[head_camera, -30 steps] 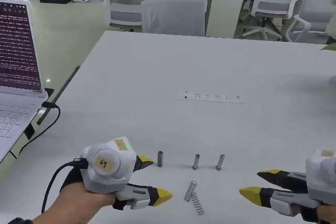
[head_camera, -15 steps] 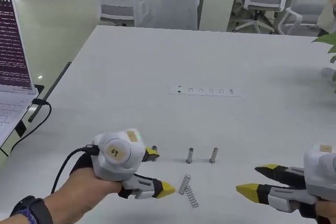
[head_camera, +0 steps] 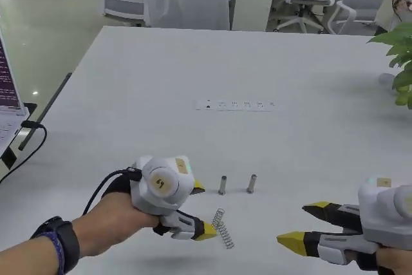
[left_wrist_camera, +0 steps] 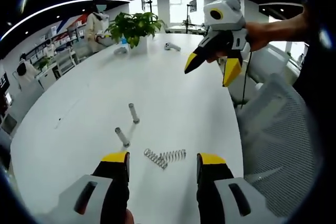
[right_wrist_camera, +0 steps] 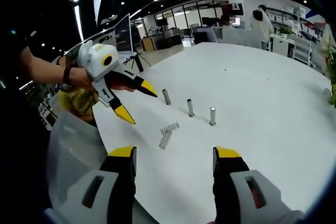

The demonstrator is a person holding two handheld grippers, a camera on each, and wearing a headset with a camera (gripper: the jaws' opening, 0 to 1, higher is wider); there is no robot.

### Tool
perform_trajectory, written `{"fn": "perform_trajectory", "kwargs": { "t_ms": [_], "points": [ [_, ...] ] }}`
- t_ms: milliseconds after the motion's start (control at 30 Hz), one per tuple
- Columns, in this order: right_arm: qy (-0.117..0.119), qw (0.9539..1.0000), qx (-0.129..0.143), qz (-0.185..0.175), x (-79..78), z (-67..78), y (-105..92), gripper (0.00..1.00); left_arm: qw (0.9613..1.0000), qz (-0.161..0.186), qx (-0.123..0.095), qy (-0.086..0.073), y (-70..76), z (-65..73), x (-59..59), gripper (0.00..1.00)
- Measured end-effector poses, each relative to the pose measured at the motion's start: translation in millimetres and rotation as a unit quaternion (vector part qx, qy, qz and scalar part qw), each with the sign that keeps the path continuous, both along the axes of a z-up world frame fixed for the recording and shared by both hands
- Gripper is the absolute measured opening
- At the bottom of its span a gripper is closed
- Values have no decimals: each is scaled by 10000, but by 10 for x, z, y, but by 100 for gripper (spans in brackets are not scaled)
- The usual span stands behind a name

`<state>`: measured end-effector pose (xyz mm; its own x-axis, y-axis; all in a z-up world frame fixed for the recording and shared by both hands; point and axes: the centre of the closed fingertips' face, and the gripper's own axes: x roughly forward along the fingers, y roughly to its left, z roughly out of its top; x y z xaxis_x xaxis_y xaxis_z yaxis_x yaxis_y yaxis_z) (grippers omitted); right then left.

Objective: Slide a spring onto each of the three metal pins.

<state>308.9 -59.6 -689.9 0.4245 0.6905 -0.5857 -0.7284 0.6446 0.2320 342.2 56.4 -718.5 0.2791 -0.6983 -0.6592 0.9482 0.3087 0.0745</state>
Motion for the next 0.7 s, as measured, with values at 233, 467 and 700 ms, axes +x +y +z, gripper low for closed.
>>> {"fn": "perform_trajectory", "kwargs": {
  "t_ms": [233,467,700],
  "points": [
    [32,10000,34,-49,-57,-8,-18,57,9992,-338,214,12,-119,-134,-8,45],
    [56,9999,67,-108,-97,-17,-29,57,9960,-735,501,3,-202,-295,-49,45],
    [76,9998,92,-149,-123,-28,-43,57,9924,-1003,719,12,-268,-442,-63,43]
  ]
}}
